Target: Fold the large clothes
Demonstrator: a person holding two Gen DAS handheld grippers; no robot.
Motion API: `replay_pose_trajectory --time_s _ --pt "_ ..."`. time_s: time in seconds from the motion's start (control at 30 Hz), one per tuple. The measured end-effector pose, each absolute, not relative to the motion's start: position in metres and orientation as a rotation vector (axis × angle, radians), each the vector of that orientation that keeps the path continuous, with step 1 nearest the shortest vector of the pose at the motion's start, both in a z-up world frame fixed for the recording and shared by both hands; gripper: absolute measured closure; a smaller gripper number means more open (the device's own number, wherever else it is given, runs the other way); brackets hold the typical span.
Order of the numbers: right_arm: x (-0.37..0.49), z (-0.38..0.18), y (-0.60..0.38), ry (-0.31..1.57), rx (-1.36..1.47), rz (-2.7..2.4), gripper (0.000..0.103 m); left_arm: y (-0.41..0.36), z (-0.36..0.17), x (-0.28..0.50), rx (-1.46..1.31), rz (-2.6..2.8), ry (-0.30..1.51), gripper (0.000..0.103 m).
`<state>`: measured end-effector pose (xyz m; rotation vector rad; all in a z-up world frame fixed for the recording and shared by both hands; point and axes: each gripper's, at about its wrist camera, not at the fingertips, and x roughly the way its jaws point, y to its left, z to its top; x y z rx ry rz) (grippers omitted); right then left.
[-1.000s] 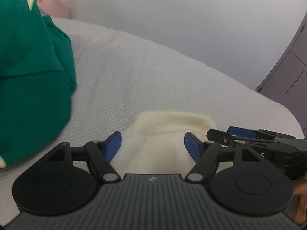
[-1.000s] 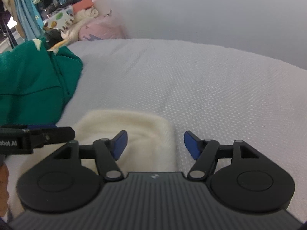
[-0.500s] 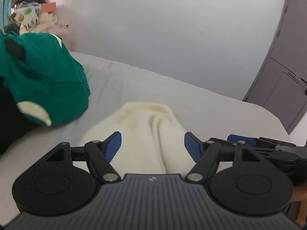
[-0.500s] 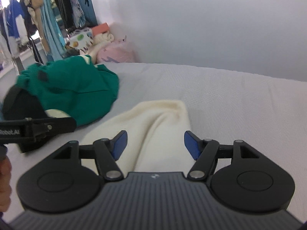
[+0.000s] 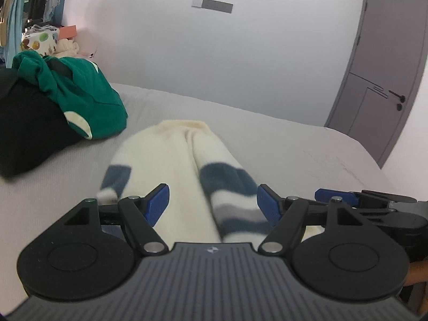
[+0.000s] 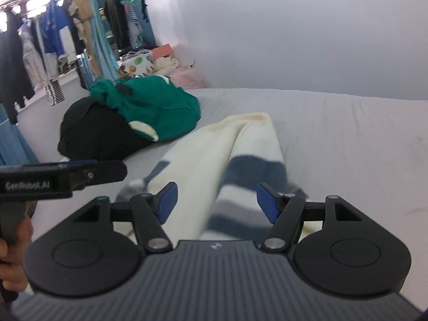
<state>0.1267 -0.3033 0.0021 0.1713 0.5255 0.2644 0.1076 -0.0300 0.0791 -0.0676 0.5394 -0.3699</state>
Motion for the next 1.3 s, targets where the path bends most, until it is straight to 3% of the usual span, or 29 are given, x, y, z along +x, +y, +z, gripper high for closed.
replay_pose_trajectory --time_s 0.4,0.63,0.93,1.0,1.07,1.3 --pt "0.053 -0.049 -0.295 0.570 0.220 0.232 0.036 -0.026 0.009 0.063 -0.090 -0.380 0.563 0.027" --pt "0.072 -0.072 -0.302 0.625 0.253 0.151 0.036 -0.017 -0.044 0.093 -0.126 -0.371 0.671 0.034" --pt "0.113 -0.122 -0.303 0.817 0.352 0.175 0.036 -0.013 -0.072 0.122 -0.190 -0.365 0.703 0.034" --pt "0.115 -0.127 -0.299 0.832 0.373 0.213 0.071 -0.011 -0.073 0.126 -0.210 -0.362 0.700 0.034" --pt "0.114 -0.124 -0.295 0.816 0.358 0.240 0.085 -0.006 -0.074 0.128 -0.237 -0.361 0.698 0.034" --pt "0.088 -0.056 -0.329 0.592 0.294 0.160 0.089 0.007 -0.070 0.127 -0.311 -0.353 0.668 0.034"
